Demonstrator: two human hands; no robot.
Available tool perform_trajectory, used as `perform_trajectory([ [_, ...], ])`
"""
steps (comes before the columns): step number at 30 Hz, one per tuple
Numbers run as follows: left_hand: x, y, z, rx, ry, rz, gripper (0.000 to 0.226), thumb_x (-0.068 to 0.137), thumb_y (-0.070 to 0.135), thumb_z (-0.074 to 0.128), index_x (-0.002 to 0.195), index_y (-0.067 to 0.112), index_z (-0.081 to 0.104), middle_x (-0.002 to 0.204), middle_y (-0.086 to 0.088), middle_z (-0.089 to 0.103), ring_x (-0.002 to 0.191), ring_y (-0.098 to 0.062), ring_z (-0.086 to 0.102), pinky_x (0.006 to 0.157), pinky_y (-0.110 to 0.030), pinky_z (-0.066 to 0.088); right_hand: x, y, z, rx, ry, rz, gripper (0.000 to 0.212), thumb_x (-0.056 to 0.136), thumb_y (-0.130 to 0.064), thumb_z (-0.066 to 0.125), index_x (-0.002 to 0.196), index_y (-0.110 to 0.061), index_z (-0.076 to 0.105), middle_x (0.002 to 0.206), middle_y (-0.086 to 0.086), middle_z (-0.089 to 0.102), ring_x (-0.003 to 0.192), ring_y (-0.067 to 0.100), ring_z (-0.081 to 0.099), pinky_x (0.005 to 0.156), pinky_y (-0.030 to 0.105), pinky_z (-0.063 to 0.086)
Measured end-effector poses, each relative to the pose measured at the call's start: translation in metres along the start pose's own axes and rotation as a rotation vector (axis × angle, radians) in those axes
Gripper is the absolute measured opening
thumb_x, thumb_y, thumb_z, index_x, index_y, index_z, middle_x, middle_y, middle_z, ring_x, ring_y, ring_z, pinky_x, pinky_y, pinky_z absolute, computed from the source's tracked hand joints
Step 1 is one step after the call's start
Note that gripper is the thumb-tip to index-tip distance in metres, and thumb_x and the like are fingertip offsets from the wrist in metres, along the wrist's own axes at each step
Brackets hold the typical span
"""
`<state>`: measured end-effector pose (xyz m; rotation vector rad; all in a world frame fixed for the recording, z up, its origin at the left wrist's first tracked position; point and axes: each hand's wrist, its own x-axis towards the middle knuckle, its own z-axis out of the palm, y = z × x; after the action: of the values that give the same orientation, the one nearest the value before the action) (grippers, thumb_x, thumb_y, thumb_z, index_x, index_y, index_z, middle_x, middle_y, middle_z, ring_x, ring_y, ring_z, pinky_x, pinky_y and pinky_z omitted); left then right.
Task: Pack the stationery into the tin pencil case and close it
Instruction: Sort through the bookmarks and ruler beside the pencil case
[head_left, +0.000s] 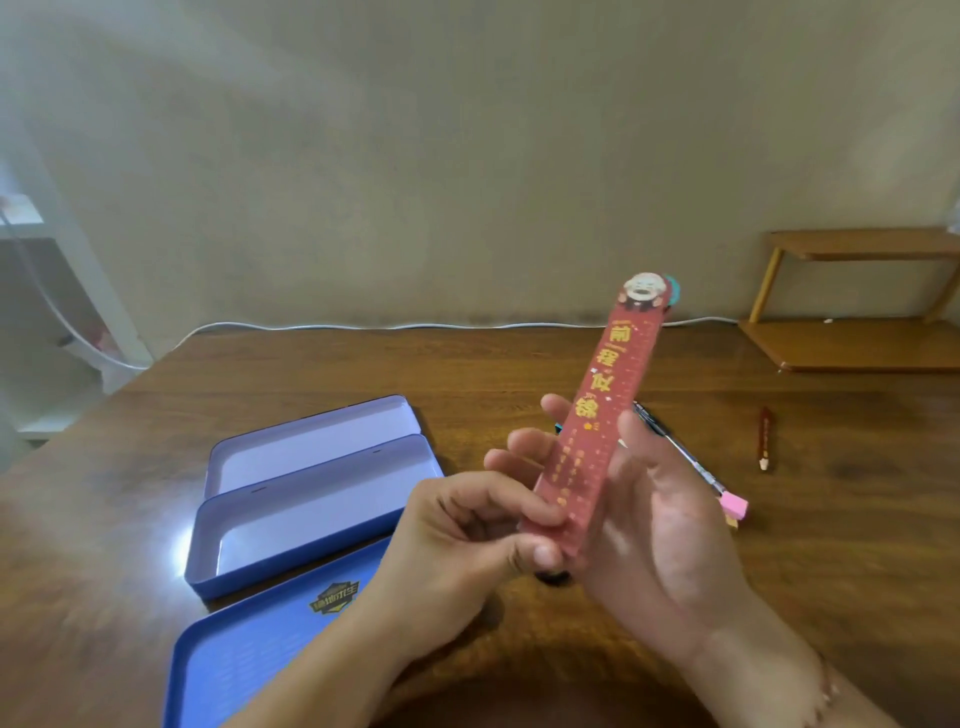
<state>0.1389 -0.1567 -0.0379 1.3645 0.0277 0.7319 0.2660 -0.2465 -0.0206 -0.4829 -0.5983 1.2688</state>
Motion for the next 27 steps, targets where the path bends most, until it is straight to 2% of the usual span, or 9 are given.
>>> perform_trajectory([
  [2, 0.001, 0.002, -0.002, -0.019, 0.013, 0.022, 0.025, 0.063, 0.027, 0.090, 0.081, 0.016, 0.078, 0.075, -0.008, 0.076, 0.068, -0.020, 0.073, 0.068, -0.034, 0.061, 0.000, 0.001, 0.002, -0.004, -0.033, 0.013, 0.043, 0.089, -0.036, 0.061, 0.127, -0.018, 0.052, 0.119, 0.019, 0.067, 0.115, 0.036, 0.062, 0.084, 0.048, 0.052],
  [5, 0.001, 0.000, -0.003, 0.004, 0.025, 0.034, 0.025, 0.063, 0.030, 0.090, 0.082, 0.018, 0.079, 0.074, -0.006, 0.077, 0.069, -0.018, 0.073, 0.067, -0.031, 0.060, 0.001, 0.000, 0.000, -0.027, -0.112, 0.004, 0.035, 0.086, -0.040, 0.066, 0.113, -0.018, 0.068, 0.118, 0.010, 0.070, 0.110, 0.025, 0.066, 0.077, 0.039, 0.054],
  [7, 0.001, -0.002, -0.003, 0.016, 0.043, 0.038, 0.026, 0.062, 0.031, 0.091, 0.081, 0.019, 0.079, 0.075, -0.006, 0.077, 0.069, -0.018, 0.073, 0.068, -0.032, 0.060, 0.002, 0.000, -0.001, -0.094, -0.154, 0.025, 0.038, 0.082, -0.047, 0.067, 0.108, -0.021, 0.074, 0.115, 0.003, 0.072, 0.107, 0.017, 0.066, 0.077, 0.032, 0.050],
  [10, 0.000, -0.004, -0.005, 0.020, 0.035, 0.019, 0.026, 0.064, 0.029, 0.090, 0.084, 0.017, 0.078, 0.078, -0.008, 0.077, 0.071, -0.020, 0.074, 0.071, -0.037, 0.062, 0.004, 0.001, -0.005, -0.083, -0.081, 0.059, 0.055, 0.065, -0.044, 0.086, 0.107, -0.012, 0.072, 0.107, 0.010, 0.073, 0.097, 0.020, 0.070, 0.068, 0.031, 0.055],
  [13, -0.001, 0.005, -0.011, 0.050, -0.038, 0.027, 0.024, 0.076, 0.032, 0.081, 0.090, 0.013, 0.077, 0.071, -0.010, 0.075, 0.052, -0.022, 0.070, 0.056, -0.033, 0.057, 0.004, -0.004, -0.005, -0.032, -0.033, 0.016, 0.064, 0.055, -0.032, 0.094, 0.105, -0.003, 0.067, 0.101, 0.016, 0.071, 0.092, 0.027, 0.071, 0.067, 0.038, 0.060],
  [15, 0.001, 0.012, -0.020, 0.106, 0.091, 0.093, 0.033, 0.079, 0.046, 0.076, 0.086, 0.013, 0.076, 0.055, -0.006, 0.065, 0.039, -0.019, 0.056, 0.049, -0.027, 0.048, 0.002, -0.008, -0.001, -0.017, -0.078, 0.000, 0.057, 0.064, -0.029, 0.089, 0.108, -0.003, 0.064, 0.099, 0.017, 0.071, 0.090, 0.028, 0.071, 0.072, 0.038, 0.060],
  [18, 0.008, 0.019, -0.029, -0.099, 0.205, 0.040, 0.042, 0.075, 0.053, 0.076, 0.094, 0.015, 0.075, 0.073, -0.007, 0.070, 0.063, -0.019, 0.065, 0.061, -0.029, 0.054, -0.004, -0.001, 0.007, 0.025, -0.272, 0.137, 0.045, 0.085, -0.027, 0.071, 0.121, -0.008, 0.054, 0.104, 0.020, 0.068, 0.091, 0.028, 0.070, 0.076, 0.038, 0.060],
  [22, 0.007, 0.017, -0.028, -0.468, -0.109, -0.107, 0.052, 0.093, 0.039, 0.062, 0.136, 0.011, 0.054, 0.130, -0.012, 0.064, 0.117, -0.027, 0.062, 0.098, -0.042, 0.050, -0.009, 0.020, 0.015, 0.010, -0.445, 0.320, 0.049, 0.094, -0.026, 0.060, 0.136, -0.009, 0.043, 0.108, 0.021, 0.064, 0.091, 0.028, 0.070, 0.079, 0.036, 0.058],
  [27, 0.007, 0.016, -0.038, -0.689, -0.229, -0.108, 0.044, 0.095, 0.021, 0.062, 0.134, 0.006, 0.049, 0.119, -0.012, 0.064, 0.110, -0.027, 0.061, 0.101, -0.041, 0.045, -0.010, 0.017, 0.012, -0.051, -0.444, 0.365, 0.032, 0.097, -0.026, 0.052, 0.125, -0.009, 0.054, 0.111, 0.022, 0.065, 0.092, 0.028, 0.070, 0.078, 0.035, 0.059],
])
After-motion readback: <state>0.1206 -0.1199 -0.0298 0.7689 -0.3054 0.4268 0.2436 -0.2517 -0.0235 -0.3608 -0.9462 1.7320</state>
